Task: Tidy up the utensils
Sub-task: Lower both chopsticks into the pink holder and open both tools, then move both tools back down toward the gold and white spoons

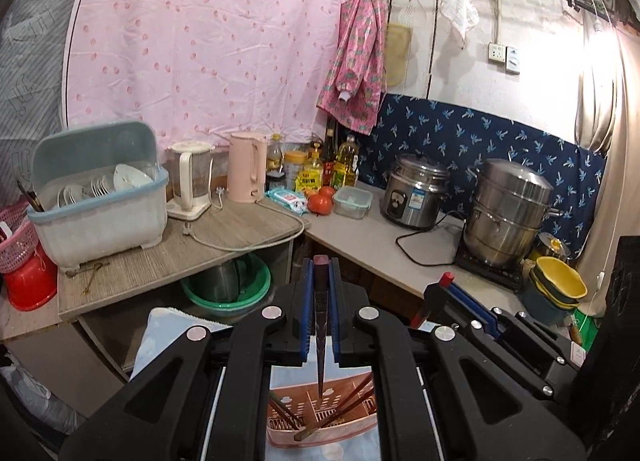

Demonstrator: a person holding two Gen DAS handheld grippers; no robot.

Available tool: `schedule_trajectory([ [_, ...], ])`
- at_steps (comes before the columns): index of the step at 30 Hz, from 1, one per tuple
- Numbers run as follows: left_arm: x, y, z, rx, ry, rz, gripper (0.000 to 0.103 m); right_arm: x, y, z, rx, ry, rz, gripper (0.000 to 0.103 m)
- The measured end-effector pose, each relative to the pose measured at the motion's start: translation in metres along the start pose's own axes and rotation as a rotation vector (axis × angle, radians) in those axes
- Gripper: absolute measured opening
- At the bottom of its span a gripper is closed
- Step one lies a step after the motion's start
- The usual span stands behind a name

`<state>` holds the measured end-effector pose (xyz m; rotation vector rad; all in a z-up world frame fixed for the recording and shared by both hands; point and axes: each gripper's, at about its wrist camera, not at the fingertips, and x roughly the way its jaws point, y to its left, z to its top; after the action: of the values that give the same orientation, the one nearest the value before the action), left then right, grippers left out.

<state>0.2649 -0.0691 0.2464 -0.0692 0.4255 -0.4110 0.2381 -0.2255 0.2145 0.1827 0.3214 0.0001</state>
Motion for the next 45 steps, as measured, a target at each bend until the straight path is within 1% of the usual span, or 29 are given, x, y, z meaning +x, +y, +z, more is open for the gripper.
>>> schedule_trajectory([
  [6, 0.025, 0.002, -0.029, -0.001, 0.069, 0.006, 0.007, 0.021, -0.004, -0.041, -0.003, 0.084, -0.024, 0.007],
  [8, 0.03, 0.002, -0.038, 0.003, 0.085, 0.012, 0.007, 0.023, -0.004, -0.05, -0.009, 0.097, -0.039, 0.007],
  [9, 0.03, 0.002, -0.04, 0.001, 0.089, 0.019, 0.008, 0.022, -0.005, -0.053, -0.004, 0.092, -0.049, 0.011],
  [10, 0.031, 0.003, -0.042, 0.0, 0.094, 0.022, 0.01, 0.019, -0.006, -0.055, -0.001, 0.089, -0.058, 0.021],
  [11, 0.031, 0.003, -0.045, -0.001, 0.098, 0.027, 0.018, 0.017, -0.007, -0.055, 0.004, 0.082, -0.061, 0.026],
  [12, 0.031, 0.003, -0.045, 0.0, 0.099, 0.035, 0.024, 0.013, -0.009, -0.056, 0.013, 0.068, -0.067, 0.036],
  [13, 0.029, 0.004, -0.046, 0.0, 0.094, 0.042, 0.033, 0.01, -0.01, -0.055, 0.018, 0.059, -0.068, 0.038],
  [14, 0.027, 0.003, -0.047, 0.001, 0.087, 0.05, 0.035, 0.006, -0.01, -0.054, 0.021, 0.053, -0.068, 0.038],
  [22, 0.007, -0.005, -0.055, 0.024, 0.091, 0.049, 0.035, -0.025, -0.008, -0.059, 0.038, 0.043, -0.054, 0.04],
  [29, -0.02, -0.02, -0.079, 0.045, 0.119, 0.029, 0.035, -0.061, -0.007, -0.085, 0.064, 0.066, -0.051, 0.04],
  [33, -0.036, -0.028, -0.098, 0.055, 0.139, 0.008, 0.035, -0.086, -0.01, -0.107, 0.084, 0.095, -0.057, 0.041],
  [37, -0.05, -0.037, -0.125, 0.073, 0.176, -0.007, 0.035, -0.11, -0.019, -0.134, 0.109, 0.135, -0.068, 0.041],
  [39, -0.055, -0.038, -0.142, 0.061, 0.203, -0.021, 0.035, -0.119, -0.025, -0.15, 0.122, 0.16, -0.078, 0.041],
  [45, -0.064, -0.038, -0.195, 0.05, 0.299, -0.026, 0.035, -0.141, -0.046, -0.204, 0.182, 0.261, -0.098, 0.041],
])
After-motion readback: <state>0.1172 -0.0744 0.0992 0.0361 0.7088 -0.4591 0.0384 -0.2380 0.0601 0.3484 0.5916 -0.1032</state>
